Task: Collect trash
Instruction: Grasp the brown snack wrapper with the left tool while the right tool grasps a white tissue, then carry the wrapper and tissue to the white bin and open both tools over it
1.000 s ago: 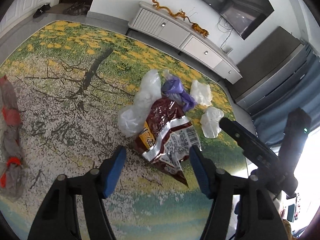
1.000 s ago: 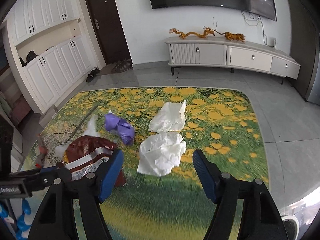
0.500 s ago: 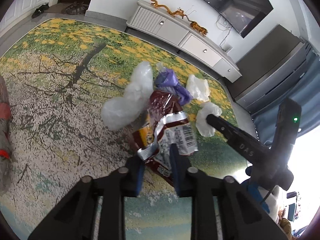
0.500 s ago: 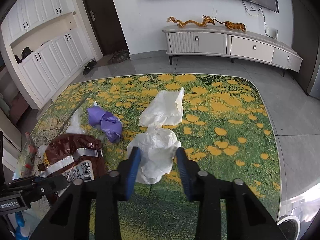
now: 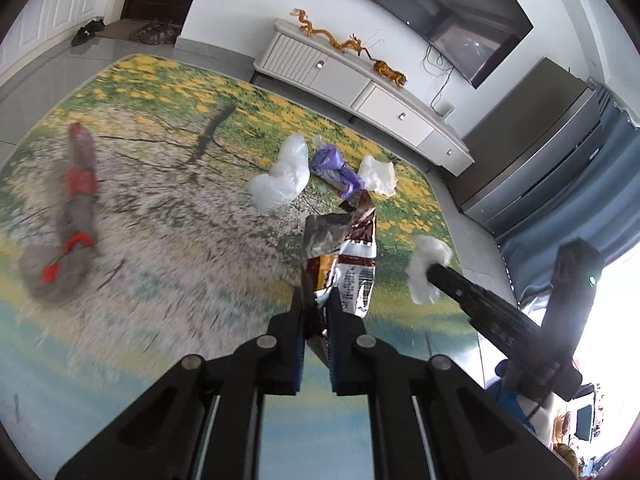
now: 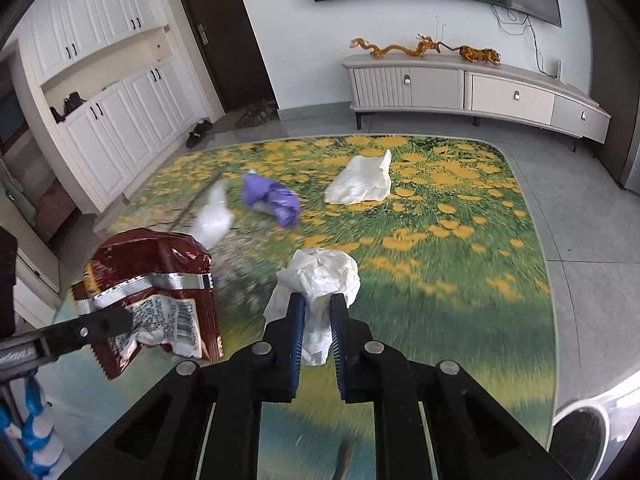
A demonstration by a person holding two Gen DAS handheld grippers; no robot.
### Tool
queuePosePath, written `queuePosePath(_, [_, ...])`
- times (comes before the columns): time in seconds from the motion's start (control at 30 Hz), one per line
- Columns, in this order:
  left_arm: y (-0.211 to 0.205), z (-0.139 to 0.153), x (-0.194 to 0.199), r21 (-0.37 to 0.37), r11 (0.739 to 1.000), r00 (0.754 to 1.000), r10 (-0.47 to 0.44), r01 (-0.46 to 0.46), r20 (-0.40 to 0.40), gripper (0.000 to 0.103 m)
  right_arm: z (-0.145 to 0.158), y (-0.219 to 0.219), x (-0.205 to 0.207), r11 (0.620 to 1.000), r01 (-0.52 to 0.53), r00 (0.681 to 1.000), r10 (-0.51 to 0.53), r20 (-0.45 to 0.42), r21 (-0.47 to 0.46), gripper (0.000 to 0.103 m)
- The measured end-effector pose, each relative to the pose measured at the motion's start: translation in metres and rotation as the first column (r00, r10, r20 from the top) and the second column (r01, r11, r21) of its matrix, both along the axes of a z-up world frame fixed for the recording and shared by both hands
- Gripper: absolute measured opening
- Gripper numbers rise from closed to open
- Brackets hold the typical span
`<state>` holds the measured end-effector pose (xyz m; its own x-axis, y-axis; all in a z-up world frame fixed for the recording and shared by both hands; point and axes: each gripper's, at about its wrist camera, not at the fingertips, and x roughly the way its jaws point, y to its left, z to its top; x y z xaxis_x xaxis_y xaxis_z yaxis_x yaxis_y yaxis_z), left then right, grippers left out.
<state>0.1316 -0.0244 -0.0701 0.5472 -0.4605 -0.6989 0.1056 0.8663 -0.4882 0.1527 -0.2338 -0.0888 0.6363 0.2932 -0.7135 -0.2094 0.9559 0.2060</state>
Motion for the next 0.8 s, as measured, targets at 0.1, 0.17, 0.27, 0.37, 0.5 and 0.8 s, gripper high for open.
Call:
queuePosePath(0.1, [0.007,0.013,-0.014,0.003,1.000,1.000,0.012,-0.012,0.022,0.008,0.017,-0.008,-0.026,0.999,0.017,0.999,-0.017,0.031,0.029,0.013])
queuePosePath(0.17, [0.008,0.024,-0.026,0.004,1.000,0.999,0.017,-0.017,0.042,0.008,0.027,-0.016,-0.043,0.998,0.031,0.998,-0.034,0.052,0.046,0.013])
queuePosePath(0.27, [0.007,0.040,-0.044,0.012,1.000,0.997,0.018,-0.019,0.073,0.008,0.043,-0.027,-0.065,0.996,0.055,0.995,-0.061,0.085,0.064,0.013])
queuePosePath(0.37, [0.003,0.053,-0.056,0.015,1.000,0.995,0.015,-0.017,0.097,0.008,0.059,-0.044,-0.094,0.993,0.089,0.987,-0.098,0.124,0.078,0.013])
queuePosePath(0.5, [-0.014,0.071,-0.069,0.023,1.000,0.992,-0.018,0.015,0.128,0.008,0.073,-0.071,-0.129,0.985,0.148,0.973,-0.160,0.164,0.085,0.013])
queuePosePath(0.8, [-0.128,0.089,-0.079,0.092,0.968,0.958,-0.244,0.232,0.149,0.008,0.064,-0.161,-0.198,0.925,0.360,0.911,-0.376,0.169,0.123,0.013])
